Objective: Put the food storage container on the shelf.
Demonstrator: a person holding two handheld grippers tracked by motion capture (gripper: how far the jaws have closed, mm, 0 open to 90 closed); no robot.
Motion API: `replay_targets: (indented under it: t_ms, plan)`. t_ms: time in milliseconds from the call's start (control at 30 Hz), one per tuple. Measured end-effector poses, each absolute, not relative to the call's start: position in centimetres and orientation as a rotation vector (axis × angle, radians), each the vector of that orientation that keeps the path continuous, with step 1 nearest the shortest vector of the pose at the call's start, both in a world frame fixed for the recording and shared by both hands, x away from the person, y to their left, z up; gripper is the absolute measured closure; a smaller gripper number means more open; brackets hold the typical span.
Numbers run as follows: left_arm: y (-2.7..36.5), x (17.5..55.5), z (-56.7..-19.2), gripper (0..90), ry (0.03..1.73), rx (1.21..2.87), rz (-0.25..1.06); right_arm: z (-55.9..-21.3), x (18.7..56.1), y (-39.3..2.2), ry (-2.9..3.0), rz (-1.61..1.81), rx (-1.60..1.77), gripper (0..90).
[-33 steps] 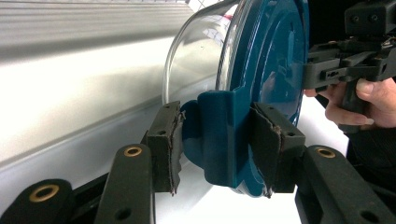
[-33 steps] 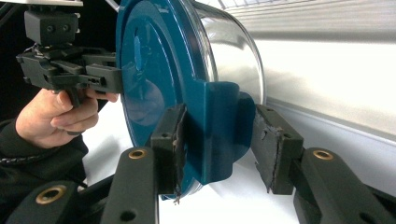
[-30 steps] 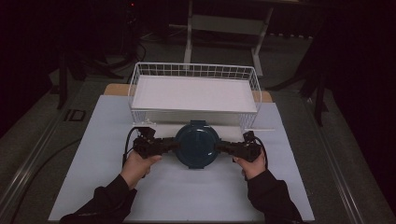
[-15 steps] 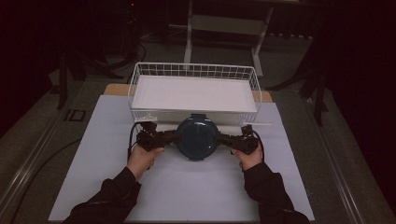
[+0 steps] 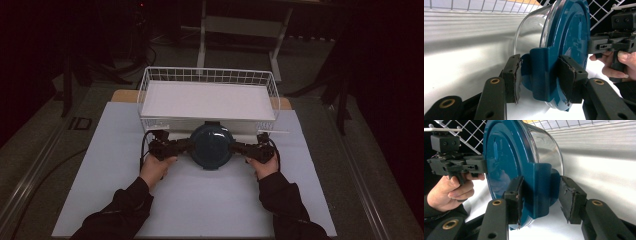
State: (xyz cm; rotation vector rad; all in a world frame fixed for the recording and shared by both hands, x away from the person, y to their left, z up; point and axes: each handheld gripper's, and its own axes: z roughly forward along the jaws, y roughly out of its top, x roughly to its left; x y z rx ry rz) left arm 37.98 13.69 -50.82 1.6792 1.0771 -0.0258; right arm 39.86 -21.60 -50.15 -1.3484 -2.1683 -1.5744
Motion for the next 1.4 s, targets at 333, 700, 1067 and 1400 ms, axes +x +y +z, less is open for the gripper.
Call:
replay_targets:
  t_ms: [333, 700, 1067, 1400]
  plan:
    - [13.8, 38.4, -51.2, 53.5, 1.092, 1.634, -0.046, -50.6, 40.5, -21.7, -2.14, -1.601, -1.365, 55.1]
    - [13.9, 39.0, -51.7, 50.8, 1.124, 1.587, 0.019, -50.5, 40.6, -20.9, -2.133, -1.607, -1.465, 51.4]
    - [13.8, 39.2, -51.8, 39.8, 1.132, 1.588, 0.082, -50.0, 40.9, -20.5, -2.204, -1.619, -1.512, 46.2]
    - [13.4, 38.8, -51.4, 33.1, 1.148, 1.607, 0.084, -49.5, 40.4, -20.0, -2.254, -1.631, -1.527, 44.9]
